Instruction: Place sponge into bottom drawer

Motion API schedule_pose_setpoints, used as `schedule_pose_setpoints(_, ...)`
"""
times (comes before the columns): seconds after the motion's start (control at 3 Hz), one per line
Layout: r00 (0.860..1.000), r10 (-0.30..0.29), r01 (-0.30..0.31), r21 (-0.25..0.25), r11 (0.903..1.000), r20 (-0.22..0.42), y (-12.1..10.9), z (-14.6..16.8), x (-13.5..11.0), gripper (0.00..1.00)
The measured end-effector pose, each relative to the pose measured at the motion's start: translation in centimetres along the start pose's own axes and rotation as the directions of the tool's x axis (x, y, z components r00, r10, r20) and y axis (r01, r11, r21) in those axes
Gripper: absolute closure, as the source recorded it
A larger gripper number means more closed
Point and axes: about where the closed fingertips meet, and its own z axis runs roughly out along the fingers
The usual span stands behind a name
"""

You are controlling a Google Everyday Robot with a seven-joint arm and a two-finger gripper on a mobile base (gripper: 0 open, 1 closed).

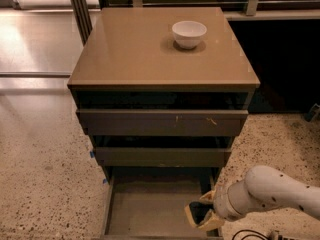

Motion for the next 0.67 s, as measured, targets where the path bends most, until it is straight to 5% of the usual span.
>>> schedule_pose_setpoints(0.67,0.999,0.02,-0.018,-0.05,0.9986,0.034,0.84,2.89,0.74,1.0)
